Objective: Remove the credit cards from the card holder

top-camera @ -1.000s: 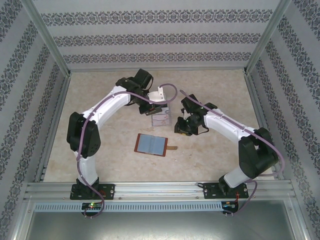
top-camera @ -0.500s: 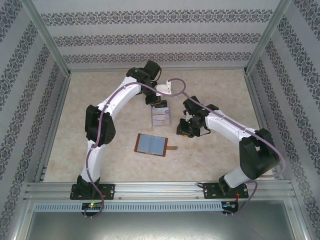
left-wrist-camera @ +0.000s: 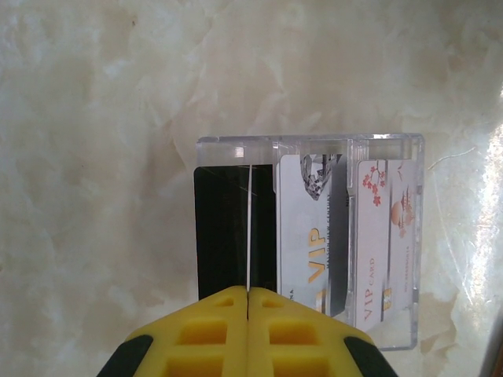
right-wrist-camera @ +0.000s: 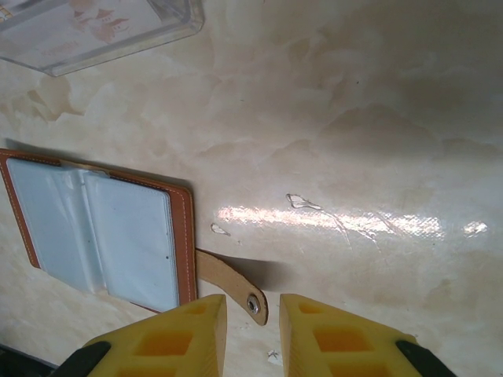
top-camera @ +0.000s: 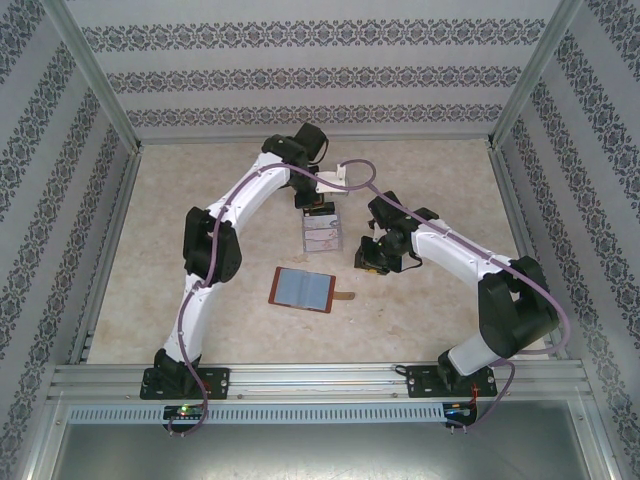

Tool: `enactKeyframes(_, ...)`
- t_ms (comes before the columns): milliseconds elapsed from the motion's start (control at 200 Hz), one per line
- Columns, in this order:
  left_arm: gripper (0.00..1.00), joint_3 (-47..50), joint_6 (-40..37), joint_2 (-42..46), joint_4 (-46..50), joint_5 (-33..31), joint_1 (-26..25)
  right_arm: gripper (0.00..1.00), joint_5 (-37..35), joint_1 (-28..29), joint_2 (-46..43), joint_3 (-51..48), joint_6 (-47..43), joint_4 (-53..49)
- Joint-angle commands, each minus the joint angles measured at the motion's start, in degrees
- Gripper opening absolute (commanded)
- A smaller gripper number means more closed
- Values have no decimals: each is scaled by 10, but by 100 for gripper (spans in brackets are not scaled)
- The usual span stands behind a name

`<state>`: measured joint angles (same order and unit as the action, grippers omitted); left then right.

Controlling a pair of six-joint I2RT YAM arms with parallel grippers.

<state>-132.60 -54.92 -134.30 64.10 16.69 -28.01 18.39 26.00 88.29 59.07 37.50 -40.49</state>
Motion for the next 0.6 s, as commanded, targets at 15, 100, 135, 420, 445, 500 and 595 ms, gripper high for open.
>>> enactKeyframes(15, 0, -15, -16, -19, 22, -1, 6, 26, -6, -6, 6, -3, -1, 0)
enactKeyframes(100, 0, -15, -15, -25, 20, -2, 6, 26, -4, -7, 6, -6, -1, 1)
enactKeyframes(135, 0, -15, -15, -28, 19, -4, 6, 26, -5, -7, 7, -6, 0, 1)
enactKeyframes(420, 15, -15, -1, -36, -8, -62, 6, 27, -3, -7, 5, -8, -1, 1)
enactKeyframes(445, 16, -15, 0, -35, -10, -66, 5, 26, -3, -7, 5, -8, -1, 1)
enactKeyframes(500, 18, -17, -2, -33, -13, -72, 5, 26, -4, -7, 3, -10, 0, 1)
enactKeyframes(595, 19, -17, -4, -29, -18, -76, 6, 26, -4, -7, 2, -10, 2, 2)
